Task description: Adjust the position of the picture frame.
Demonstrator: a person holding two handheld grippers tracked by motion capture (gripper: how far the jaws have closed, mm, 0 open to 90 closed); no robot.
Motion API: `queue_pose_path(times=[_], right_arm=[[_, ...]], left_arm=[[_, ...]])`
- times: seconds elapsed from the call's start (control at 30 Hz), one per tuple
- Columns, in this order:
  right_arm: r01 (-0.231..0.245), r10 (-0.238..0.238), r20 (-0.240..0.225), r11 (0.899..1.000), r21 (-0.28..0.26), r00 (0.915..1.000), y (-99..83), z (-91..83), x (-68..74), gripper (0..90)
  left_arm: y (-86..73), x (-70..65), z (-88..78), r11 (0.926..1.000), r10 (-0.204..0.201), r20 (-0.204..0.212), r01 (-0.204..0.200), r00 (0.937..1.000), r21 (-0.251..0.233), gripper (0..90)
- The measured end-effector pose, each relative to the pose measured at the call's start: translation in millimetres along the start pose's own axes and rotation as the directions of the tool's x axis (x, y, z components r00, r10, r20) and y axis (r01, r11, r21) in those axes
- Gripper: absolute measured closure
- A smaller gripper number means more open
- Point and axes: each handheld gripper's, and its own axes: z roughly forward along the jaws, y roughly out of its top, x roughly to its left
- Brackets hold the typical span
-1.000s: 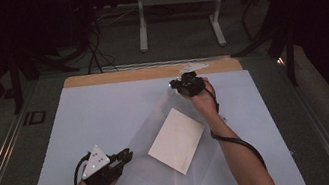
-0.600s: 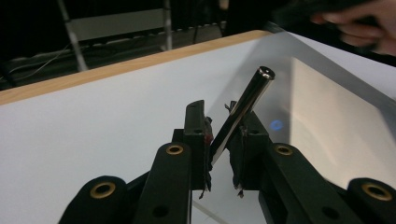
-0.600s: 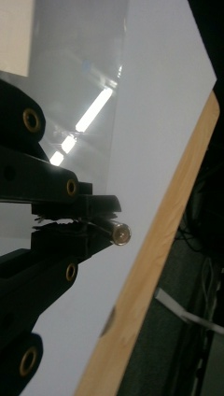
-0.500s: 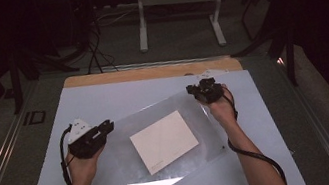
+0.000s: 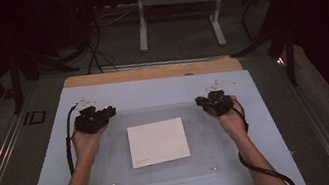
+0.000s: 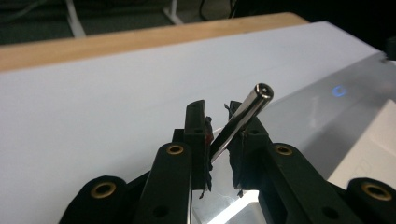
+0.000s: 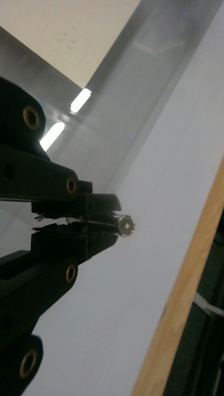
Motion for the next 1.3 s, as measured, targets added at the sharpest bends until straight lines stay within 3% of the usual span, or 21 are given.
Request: queue_pose_path(times=[0.13, 0.33, 0.47, 0.53, 0.73, 1.3], right_arm=[[-0.014, 0.014, 0.006, 1.000, 0.022, 0.9999, -7.7, 2.8, -3.7, 83.7], [-0.038, 0.039, -0.006, 0.998, 0.058, 0.9992, -22.3, 12.9, -10.1, 84.1], [-0.059, 0.060, -0.010, 0.996, 0.072, 0.9982, -28.5, 22.0, -12.4, 84.3], [-0.063, 0.063, -0.004, 0.995, 0.079, 0.9980, -32.1, 24.9, -12.8, 84.6], [-0.071, 0.073, -0.010, 0.993, 0.092, 0.9973, -43.5, 26.7, -17.4, 84.8], [-0.070, 0.071, -0.021, 0.996, 0.064, 0.9972, -48.7, 28.8, -18.9, 84.3]], left_arm=[[-5.9, 2.9, 18.4, 0.9981, -0.034, -0.006, 0.034, 0.9994, 0.051, 79.0], [-9.9, 3.0, 30.0, 0.9951, -0.048, -0.016, 0.049, 0.9987, 0.086, 79.4], [-14.6, 5.3, 40.1, 0.9876, -0.079, -0.034, 0.083, 0.9963, 0.133, 79.7], [-16.9, 4.7, 43.3, 0.9859, -0.077, -0.035, 0.081, 0.9964, 0.147, 79.9], [-24.1, 1.6, 48.3, 0.9859, -0.086, -0.022, 0.088, 0.9961, 0.142, 80.0], [-27.2, 0.2, 47.4, 0.9881, -0.086, -0.031, 0.089, 0.9958, 0.125, 80.0]])
